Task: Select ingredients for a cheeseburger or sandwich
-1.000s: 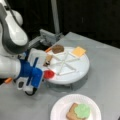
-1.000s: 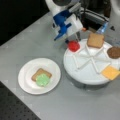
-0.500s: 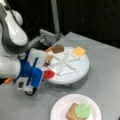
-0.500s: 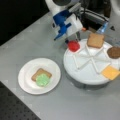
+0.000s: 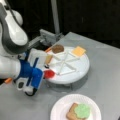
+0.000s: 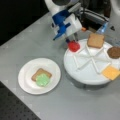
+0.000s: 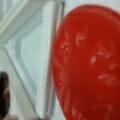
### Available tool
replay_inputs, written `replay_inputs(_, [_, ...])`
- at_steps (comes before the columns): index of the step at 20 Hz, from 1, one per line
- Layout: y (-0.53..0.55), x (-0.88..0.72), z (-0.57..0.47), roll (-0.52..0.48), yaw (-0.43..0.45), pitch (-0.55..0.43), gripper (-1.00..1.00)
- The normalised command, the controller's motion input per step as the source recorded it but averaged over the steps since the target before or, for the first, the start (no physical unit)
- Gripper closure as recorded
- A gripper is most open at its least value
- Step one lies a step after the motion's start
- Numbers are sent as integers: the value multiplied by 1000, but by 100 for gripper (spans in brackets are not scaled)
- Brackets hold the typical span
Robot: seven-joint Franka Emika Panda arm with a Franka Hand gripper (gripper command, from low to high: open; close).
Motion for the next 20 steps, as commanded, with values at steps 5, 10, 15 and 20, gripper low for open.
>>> replay_inputs(5, [-237,403,65,210,144,113,100])
replay_inputs(10, [-190,360,79,192,125,127,100])
replay_inputs(15, [-123,324,131,112,89,142,100])
replay_inputs(20, [-157,374,313,27,101,210,100])
